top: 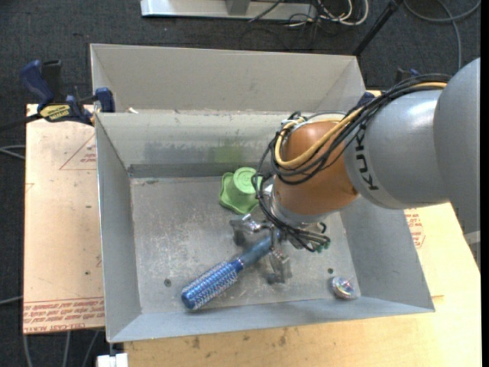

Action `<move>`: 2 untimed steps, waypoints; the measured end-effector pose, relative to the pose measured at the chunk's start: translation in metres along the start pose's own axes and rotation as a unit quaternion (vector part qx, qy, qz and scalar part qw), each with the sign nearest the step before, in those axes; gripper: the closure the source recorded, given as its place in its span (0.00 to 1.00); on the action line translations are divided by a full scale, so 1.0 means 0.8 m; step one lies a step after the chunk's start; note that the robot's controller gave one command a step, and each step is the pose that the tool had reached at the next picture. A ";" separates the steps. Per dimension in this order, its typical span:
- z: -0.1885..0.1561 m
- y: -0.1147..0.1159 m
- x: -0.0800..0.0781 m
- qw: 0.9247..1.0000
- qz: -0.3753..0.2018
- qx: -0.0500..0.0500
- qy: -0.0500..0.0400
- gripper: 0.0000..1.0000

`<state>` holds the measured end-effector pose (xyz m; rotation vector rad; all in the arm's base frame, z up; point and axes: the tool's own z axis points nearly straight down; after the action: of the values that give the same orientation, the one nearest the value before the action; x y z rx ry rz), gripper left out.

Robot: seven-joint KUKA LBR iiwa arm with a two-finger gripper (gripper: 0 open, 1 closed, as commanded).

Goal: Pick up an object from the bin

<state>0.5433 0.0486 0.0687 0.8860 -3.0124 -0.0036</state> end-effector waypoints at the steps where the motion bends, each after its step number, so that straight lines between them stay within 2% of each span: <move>1: 0.000 0.000 -0.001 1.000 0.001 0.000 0.000 0.00; 2: -0.001 0.000 -0.001 1.000 0.001 0.001 -0.001 1.00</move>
Offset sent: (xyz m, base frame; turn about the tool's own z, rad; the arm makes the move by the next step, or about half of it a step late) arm 0.0000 0.0000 0.0000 0.0000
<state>0.5439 0.0491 0.0694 0.8832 -3.0158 -0.0023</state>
